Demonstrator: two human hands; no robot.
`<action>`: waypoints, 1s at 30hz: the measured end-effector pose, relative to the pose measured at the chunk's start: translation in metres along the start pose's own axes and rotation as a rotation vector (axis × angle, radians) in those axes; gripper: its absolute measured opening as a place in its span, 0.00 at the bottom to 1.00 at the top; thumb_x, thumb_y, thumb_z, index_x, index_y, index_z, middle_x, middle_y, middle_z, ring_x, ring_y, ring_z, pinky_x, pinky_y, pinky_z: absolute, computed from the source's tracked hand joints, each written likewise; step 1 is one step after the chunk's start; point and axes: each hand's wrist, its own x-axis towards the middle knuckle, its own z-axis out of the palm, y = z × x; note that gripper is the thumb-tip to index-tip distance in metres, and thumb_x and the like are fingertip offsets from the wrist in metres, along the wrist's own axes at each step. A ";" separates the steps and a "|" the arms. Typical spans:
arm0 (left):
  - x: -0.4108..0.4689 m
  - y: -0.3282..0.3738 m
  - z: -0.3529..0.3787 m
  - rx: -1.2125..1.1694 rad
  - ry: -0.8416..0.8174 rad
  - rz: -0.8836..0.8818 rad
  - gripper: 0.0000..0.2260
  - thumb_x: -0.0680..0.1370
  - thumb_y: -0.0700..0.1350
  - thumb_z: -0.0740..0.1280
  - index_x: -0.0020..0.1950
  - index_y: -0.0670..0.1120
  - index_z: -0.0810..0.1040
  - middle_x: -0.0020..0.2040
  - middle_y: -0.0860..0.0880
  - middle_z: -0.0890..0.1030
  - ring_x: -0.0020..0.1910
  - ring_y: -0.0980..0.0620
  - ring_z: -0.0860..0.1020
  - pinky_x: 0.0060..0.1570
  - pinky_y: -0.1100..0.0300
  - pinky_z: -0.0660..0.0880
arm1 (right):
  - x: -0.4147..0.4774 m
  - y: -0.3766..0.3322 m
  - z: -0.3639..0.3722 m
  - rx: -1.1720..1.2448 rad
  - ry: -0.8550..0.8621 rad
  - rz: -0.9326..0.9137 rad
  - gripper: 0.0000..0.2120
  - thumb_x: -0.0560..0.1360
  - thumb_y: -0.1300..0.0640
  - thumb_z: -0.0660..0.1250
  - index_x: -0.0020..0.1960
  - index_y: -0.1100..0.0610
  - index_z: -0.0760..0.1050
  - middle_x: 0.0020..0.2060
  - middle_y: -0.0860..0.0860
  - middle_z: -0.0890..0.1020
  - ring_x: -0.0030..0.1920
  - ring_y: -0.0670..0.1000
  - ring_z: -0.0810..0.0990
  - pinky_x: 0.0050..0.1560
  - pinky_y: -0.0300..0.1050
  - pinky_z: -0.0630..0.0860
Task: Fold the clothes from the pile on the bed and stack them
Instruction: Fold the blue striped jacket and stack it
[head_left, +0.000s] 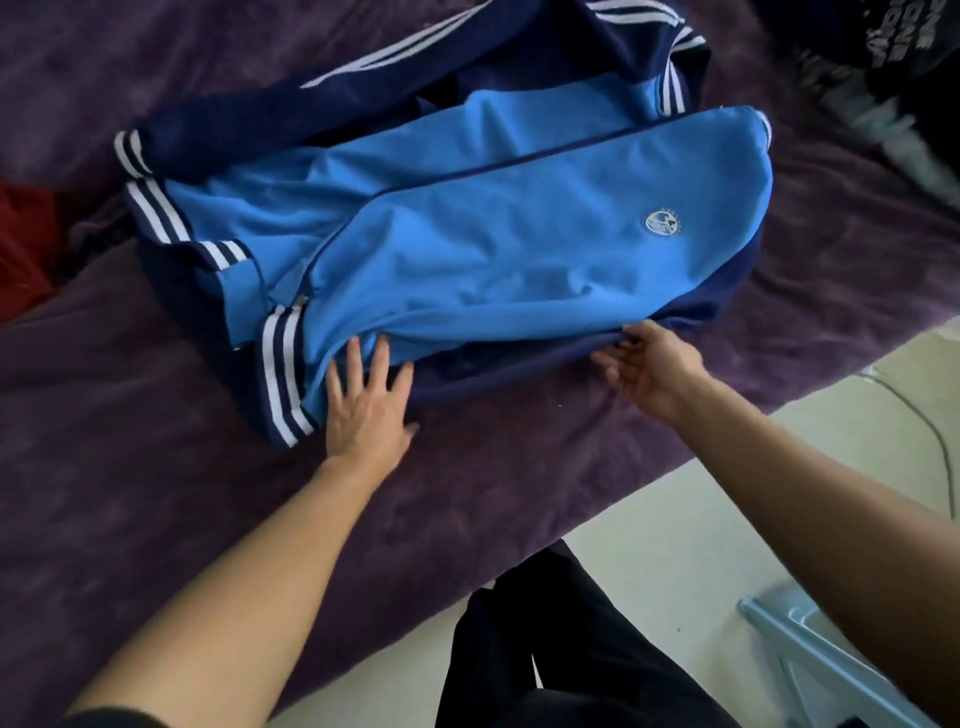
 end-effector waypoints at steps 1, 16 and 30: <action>0.006 -0.003 -0.002 0.010 -0.014 0.006 0.27 0.74 0.54 0.69 0.71 0.52 0.67 0.78 0.44 0.52 0.76 0.37 0.47 0.72 0.39 0.47 | -0.001 -0.010 -0.001 0.045 -0.001 -0.029 0.07 0.78 0.58 0.60 0.42 0.58 0.71 0.27 0.51 0.81 0.30 0.49 0.83 0.25 0.35 0.71; -0.142 0.025 -0.001 -0.172 -0.065 0.221 0.09 0.66 0.42 0.74 0.43 0.48 0.78 0.41 0.50 0.80 0.46 0.48 0.78 0.47 0.56 0.75 | -0.052 0.018 -0.073 -0.512 0.260 -0.086 0.06 0.73 0.62 0.62 0.42 0.65 0.74 0.27 0.59 0.82 0.24 0.56 0.82 0.18 0.37 0.71; -0.053 -0.087 -0.109 -0.941 -0.044 -0.307 0.08 0.70 0.33 0.70 0.46 0.44 0.79 0.45 0.40 0.83 0.45 0.43 0.81 0.48 0.53 0.75 | -0.092 -0.096 0.016 -0.503 -0.106 -0.205 0.07 0.75 0.57 0.62 0.39 0.57 0.74 0.34 0.54 0.85 0.30 0.51 0.84 0.35 0.40 0.70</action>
